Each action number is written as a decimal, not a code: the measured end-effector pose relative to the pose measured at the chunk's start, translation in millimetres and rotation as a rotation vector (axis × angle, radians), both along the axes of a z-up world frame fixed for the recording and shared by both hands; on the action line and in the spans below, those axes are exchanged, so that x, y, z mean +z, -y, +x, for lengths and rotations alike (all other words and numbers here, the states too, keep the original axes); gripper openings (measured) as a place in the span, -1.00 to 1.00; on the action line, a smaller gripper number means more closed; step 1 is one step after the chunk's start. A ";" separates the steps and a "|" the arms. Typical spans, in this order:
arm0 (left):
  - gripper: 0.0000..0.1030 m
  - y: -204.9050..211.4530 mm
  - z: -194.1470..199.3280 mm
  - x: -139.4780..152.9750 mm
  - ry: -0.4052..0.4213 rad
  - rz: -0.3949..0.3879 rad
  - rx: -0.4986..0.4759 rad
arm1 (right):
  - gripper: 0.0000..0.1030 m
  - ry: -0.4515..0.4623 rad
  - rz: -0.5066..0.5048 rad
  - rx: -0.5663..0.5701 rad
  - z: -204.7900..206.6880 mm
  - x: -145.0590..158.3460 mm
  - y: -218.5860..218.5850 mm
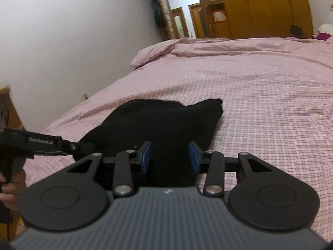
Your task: Fold small clothes
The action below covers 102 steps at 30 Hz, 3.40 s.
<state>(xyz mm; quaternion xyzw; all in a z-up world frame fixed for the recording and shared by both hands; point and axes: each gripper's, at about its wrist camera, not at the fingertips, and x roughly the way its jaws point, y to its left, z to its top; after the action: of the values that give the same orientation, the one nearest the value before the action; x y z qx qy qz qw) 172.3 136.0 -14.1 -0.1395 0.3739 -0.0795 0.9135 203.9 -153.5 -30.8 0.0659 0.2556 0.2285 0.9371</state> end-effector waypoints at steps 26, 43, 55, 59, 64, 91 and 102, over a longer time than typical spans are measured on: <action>0.53 5.6 55.3 0.7 -0.050 -0.017 0.029 | 0.34 -0.178 0.209 -0.058 46.4 -18.2 41.0; 0.73 -5.2 69.0 -22.1 -0.079 -0.097 0.007 | 0.61 -0.325 0.323 0.039 99.9 -52.7 41.9; 0.74 -5.0 67.7 -21.0 -0.079 -0.097 0.008 | 0.61 -0.329 0.321 0.066 107.5 -53.6 36.9; 0.74 -5.0 68.2 -23.6 -0.069 -0.107 -0.008 | 0.60 -0.322 0.325 0.085 110.1 -53.9 31.8; 0.63 -3.1 71.8 -30.4 -0.067 -0.183 -0.074 | 0.44 -0.325 0.337 0.116 114.9 -53.5 20.3; -0.16 131.1 11.6 -15.4 -0.023 -0.349 -0.397 | -0.31 -0.131 0.280 -0.082 11.4 25.8 143.5; 0.08 190.8 -27.4 -1.3 0.038 0.001 -0.357 | 0.07 -0.214 0.206 -0.257 -4.6 -30.9 169.3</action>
<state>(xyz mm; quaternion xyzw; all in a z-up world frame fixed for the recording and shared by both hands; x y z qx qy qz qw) 144.9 -54.7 -15.4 -0.0690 0.3753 -0.2430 0.8918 199.3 -322.8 -61.6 0.2176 0.3184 0.1240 0.9143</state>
